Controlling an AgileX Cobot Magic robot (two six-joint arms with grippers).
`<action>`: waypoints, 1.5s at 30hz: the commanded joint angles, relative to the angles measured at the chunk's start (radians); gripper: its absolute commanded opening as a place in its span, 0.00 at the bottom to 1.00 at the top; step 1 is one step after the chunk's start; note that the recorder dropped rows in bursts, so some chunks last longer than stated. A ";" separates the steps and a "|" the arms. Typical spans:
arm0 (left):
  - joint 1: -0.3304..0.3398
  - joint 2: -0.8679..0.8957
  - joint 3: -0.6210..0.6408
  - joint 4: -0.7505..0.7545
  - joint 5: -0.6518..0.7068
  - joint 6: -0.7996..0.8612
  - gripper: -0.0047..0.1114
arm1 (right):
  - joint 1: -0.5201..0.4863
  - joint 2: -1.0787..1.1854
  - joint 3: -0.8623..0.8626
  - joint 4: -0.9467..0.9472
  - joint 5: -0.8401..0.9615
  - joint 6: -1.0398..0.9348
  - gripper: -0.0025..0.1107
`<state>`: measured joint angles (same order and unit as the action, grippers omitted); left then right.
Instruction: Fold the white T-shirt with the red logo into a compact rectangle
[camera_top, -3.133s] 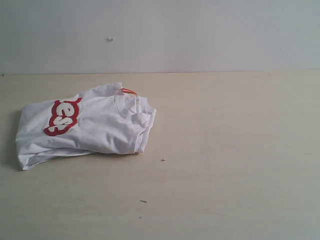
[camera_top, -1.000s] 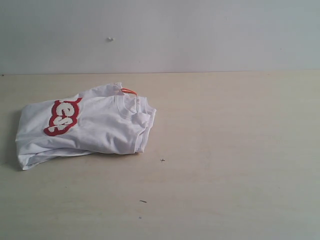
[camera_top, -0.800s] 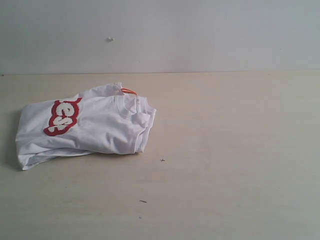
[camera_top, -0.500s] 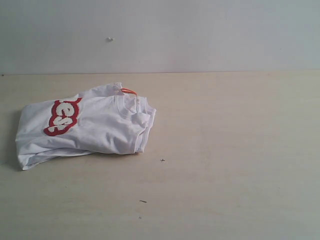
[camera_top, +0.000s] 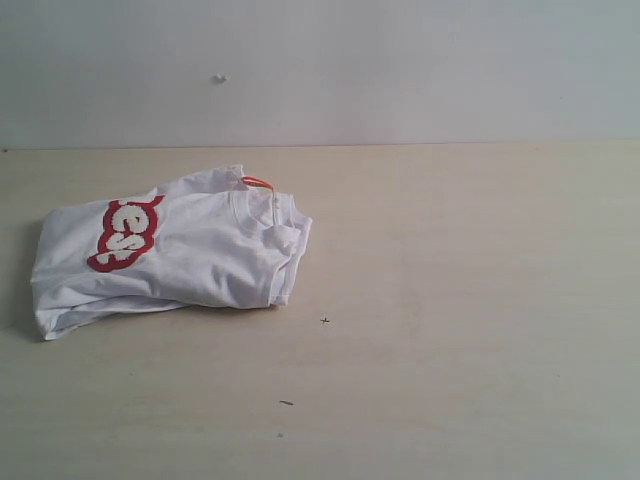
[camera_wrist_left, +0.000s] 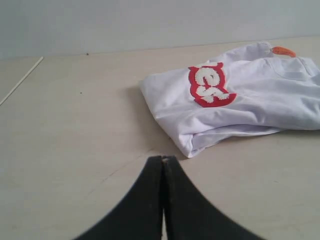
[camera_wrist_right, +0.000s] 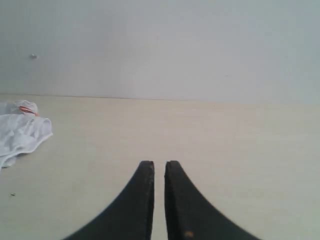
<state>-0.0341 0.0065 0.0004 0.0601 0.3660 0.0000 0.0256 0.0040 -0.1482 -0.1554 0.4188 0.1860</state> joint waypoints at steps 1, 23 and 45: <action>0.004 -0.006 0.000 -0.004 -0.003 0.000 0.04 | -0.058 -0.004 0.060 -0.005 -0.047 0.000 0.11; 0.004 -0.006 0.000 -0.004 -0.003 0.000 0.04 | -0.083 -0.004 0.148 -0.012 -0.094 0.044 0.11; 0.004 -0.006 0.000 -0.004 -0.003 0.000 0.04 | -0.083 -0.004 0.148 0.214 -0.099 -0.157 0.11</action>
<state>-0.0341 0.0065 0.0004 0.0601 0.3660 0.0000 -0.0539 0.0040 -0.0045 0.0683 0.3391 -0.0439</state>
